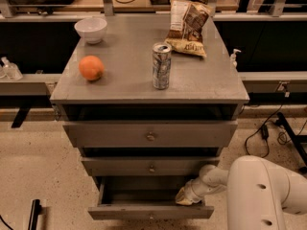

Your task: Open bottom drawer

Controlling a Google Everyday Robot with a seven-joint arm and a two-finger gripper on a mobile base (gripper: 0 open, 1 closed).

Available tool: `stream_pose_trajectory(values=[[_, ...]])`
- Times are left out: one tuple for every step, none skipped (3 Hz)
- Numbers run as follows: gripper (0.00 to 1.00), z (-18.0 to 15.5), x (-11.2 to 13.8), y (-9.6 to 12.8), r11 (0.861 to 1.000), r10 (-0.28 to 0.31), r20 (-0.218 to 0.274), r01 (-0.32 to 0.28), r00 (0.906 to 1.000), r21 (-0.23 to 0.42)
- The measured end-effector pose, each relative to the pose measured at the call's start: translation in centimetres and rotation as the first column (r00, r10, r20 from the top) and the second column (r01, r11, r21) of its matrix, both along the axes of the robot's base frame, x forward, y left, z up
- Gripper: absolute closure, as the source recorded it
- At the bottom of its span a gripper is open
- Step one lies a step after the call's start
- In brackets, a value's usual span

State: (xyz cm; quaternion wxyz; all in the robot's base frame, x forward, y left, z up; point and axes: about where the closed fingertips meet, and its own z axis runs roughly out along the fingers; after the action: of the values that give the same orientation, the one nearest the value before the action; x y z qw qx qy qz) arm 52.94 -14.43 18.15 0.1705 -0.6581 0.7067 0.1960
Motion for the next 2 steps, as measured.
stream_pose_trajectory(values=[[1.00, -0.45, -0.59, 0.11, 1.000, 0.001, -0.020, -0.001, 0.9998, 0.002], [1.00, -0.10, -0.60, 0.10, 1.000, 0.001, -0.020, -0.001, 0.9998, 0.002]])
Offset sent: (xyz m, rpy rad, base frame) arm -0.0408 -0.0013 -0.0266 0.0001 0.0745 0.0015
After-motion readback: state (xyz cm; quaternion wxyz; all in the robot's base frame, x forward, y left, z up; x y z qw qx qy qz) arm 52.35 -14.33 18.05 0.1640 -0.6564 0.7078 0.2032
